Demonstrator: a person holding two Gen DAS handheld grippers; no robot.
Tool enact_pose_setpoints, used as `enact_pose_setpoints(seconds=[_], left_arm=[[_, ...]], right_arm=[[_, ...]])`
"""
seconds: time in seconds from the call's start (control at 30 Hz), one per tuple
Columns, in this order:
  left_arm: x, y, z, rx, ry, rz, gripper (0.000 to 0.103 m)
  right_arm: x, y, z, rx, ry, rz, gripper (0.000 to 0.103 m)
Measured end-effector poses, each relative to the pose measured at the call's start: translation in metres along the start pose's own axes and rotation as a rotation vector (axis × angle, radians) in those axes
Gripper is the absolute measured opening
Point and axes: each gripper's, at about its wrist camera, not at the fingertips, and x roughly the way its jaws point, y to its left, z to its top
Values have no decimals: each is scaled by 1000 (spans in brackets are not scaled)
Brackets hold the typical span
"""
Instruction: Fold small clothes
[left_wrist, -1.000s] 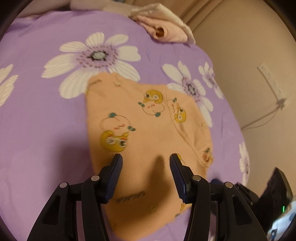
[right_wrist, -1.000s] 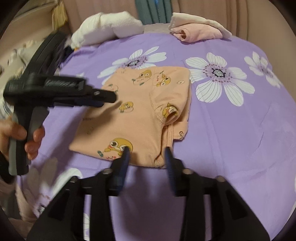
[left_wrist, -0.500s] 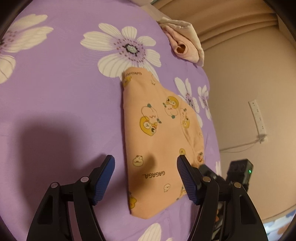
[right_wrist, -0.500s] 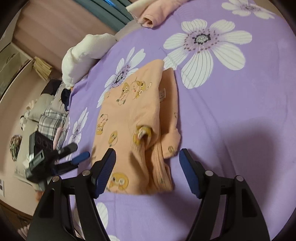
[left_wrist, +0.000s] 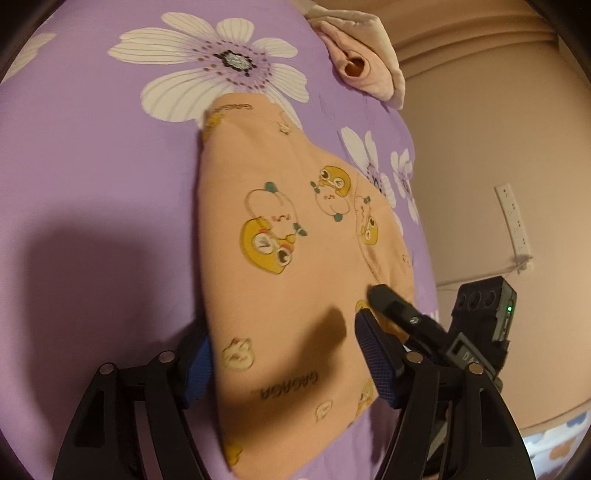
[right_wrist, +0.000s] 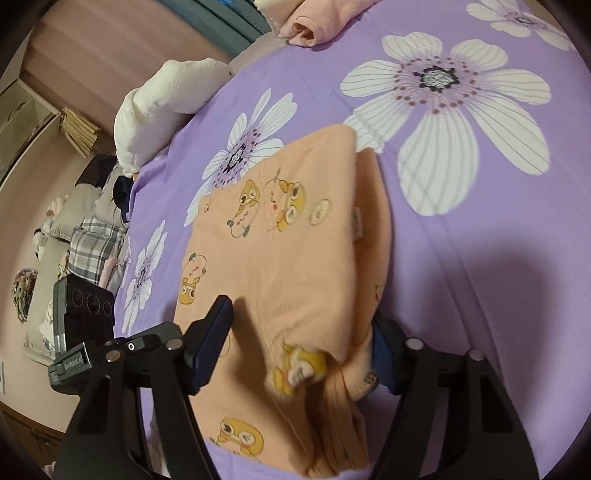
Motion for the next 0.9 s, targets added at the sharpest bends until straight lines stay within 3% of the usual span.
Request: enact_pose_setpoints(seconds=[0.2, 0.33, 0.47, 0.53, 0.77, 0.9], left_arm=[[7, -11, -1, 42, -11, 39, 70], [3, -11, -3, 57, -18, 69, 51], [-4, -12, -3, 68, -34, 80, 30], [-8, -16, -3, 85, -45, 84, 26], [-26, -42, -10, 183, -92, 105, 26], [-43, -44, -11, 192, -124, 107, 26]], right_arm=[[8, 15, 1, -86, -7, -54, 38], [8, 31, 0, -174, -22, -116, 28], [6, 43, -1, -236, -43, -159, 25], [2, 48, -3, -256, -58, -165, 23], [-12, 83, -12, -369, -110, -156, 22], [-19, 101, -17, -420, -128, -155, 22]])
